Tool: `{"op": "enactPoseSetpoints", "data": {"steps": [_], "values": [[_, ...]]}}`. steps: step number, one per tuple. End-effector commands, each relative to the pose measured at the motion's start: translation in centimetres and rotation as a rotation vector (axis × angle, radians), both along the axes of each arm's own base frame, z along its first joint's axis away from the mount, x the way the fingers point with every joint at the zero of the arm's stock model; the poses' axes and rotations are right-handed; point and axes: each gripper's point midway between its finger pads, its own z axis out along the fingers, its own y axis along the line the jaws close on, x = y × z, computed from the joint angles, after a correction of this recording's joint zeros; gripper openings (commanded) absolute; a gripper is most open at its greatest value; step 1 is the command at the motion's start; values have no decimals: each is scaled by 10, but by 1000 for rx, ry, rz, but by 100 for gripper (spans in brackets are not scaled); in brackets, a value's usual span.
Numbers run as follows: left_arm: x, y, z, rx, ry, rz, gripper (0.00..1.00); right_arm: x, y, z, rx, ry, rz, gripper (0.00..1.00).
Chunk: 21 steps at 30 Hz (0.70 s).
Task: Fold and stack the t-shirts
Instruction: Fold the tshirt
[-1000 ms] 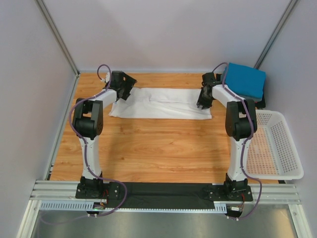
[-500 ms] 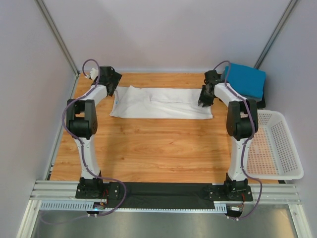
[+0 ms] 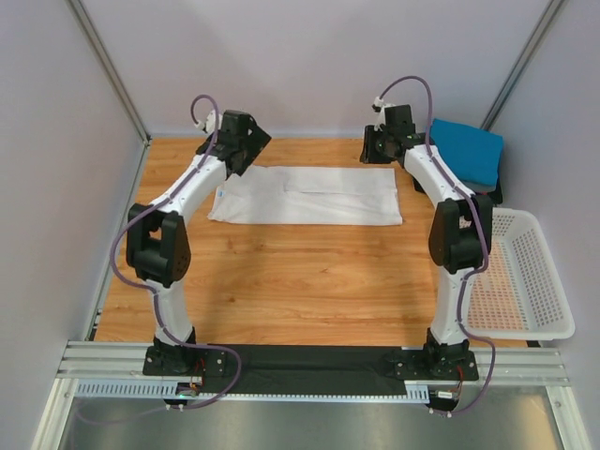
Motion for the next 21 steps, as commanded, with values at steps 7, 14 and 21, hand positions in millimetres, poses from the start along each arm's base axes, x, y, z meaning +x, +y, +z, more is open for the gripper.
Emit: {"op": "enactPoseSetpoints", "data": {"steps": [7, 14, 21], "values": [[-17, -2, -118, -2, 323, 127, 97, 20, -9, -75, -161, 83, 69, 36], [-51, 0, -170, -16, 520, 181, 97, 1, -12, -109, -151, 198, 33, 33], [-49, 25, -187, 36, 580, 227, 96, -39, -26, -133, -175, 343, -44, 33]]}}
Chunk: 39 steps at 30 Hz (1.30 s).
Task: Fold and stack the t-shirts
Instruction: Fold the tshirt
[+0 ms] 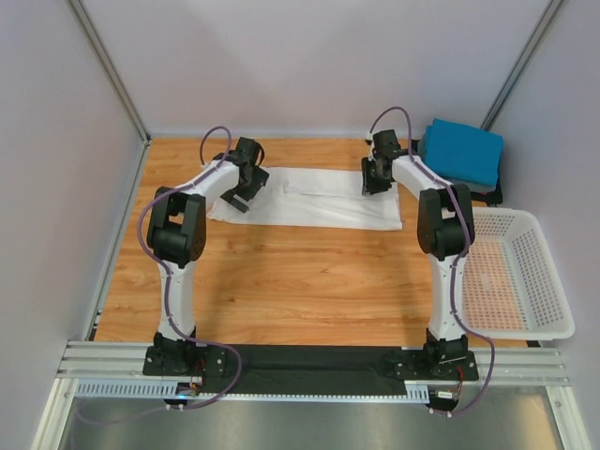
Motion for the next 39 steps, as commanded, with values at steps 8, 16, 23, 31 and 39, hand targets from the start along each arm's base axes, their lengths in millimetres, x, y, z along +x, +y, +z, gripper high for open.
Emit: {"op": "enactPoseSetpoints", "data": {"steps": [8, 16, 23, 31, 39], "values": [[33, 32, -13, 56, 46, -40, 96, -111, -5, -30, 32, 259, -121, 27], [97, -9, -20, -20, -75, -311, 93, -193, 37, -28, 43, 263, -70, 27], [132, -65, 14, 7, -358, -799, 95, -272, 80, -36, 38, 308, -5, 26], [115, -100, 27, 119, -363, -999, 97, -315, 119, 0, 37, 258, 103, 27], [92, -97, 162, 149, -539, -956, 97, -276, 133, 87, 34, 60, 160, 34]]}}
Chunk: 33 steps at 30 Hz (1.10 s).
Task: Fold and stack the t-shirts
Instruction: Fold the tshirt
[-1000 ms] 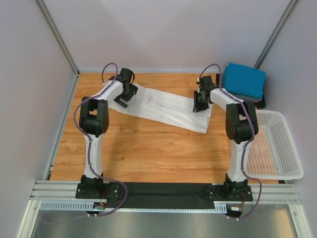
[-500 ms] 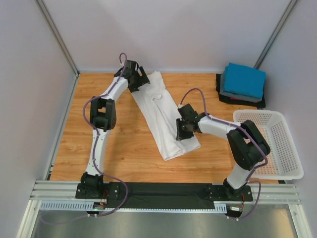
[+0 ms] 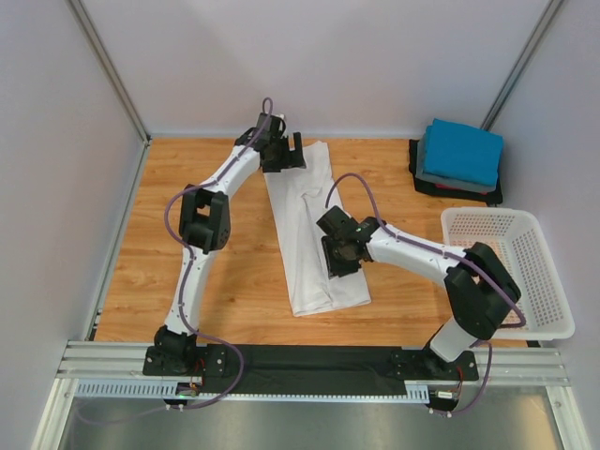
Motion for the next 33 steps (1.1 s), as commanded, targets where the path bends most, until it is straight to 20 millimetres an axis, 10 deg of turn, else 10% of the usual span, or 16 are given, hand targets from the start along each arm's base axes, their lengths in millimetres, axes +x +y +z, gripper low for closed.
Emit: {"op": "enactPoseSetpoints", "data": {"steps": [1, 5, 15, 25, 33], "values": [[-4, 22, 133, -26, -213, 45, 97, 26, 14, 62, 76, -142, 17, 34], [-38, 46, 177, -23, -240, 136, 97, 20, 36, 66, 193, -115, 49, 35], [-118, 49, 89, -41, 28, 195, 92, -15, 35, 17, 63, -24, 132, 35], [-129, 41, 25, -17, 172, 198, 89, -37, 24, -18, -47, 40, 115, 35], [-124, 37, 11, -13, 195, 196, 89, -47, 20, -32, -83, 80, 115, 32]]}}
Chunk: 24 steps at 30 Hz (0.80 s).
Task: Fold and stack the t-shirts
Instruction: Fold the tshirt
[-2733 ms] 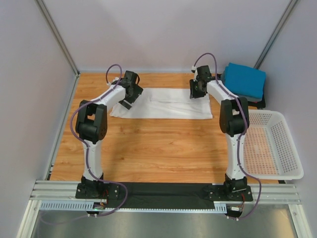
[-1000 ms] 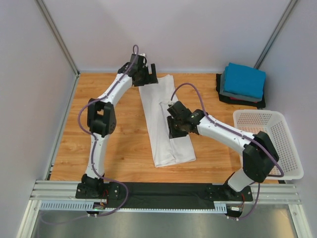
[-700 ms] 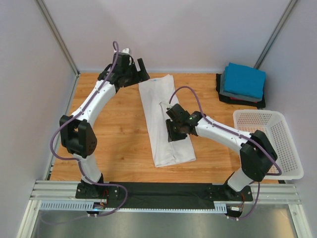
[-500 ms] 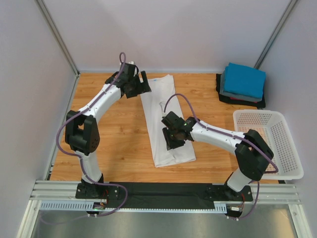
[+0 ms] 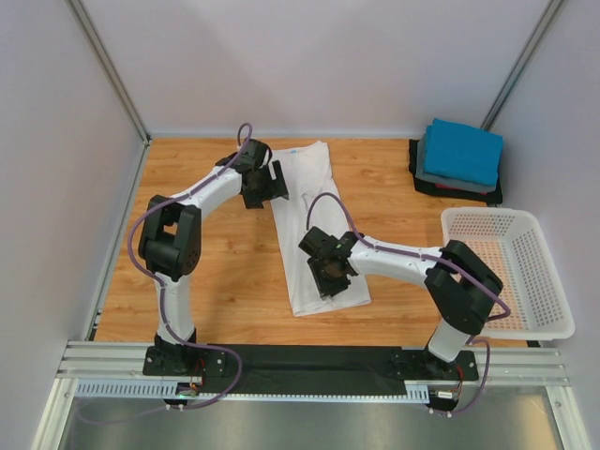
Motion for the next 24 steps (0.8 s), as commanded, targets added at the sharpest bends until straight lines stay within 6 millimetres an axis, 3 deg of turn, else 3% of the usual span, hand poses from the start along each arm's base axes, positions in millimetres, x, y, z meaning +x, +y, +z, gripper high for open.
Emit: {"op": "enactPoseSetpoints", "data": {"steps": [1, 6, 13, 24], "values": [[11, -9, 6, -25, -25, 0, 88, -1, 0, -5, -14, 3, -14, 26], [13, -9, 1, -15, -14, 4, 88, -2, 0, 8, -4, 0, -27, 4], [19, -9, -10, 4, 2, 1, 88, -4, -1, 35, 10, -34, -55, 2], [24, -4, -21, 49, 22, 21, 87, -25, -15, 22, -51, 33, -122, 0]]}}
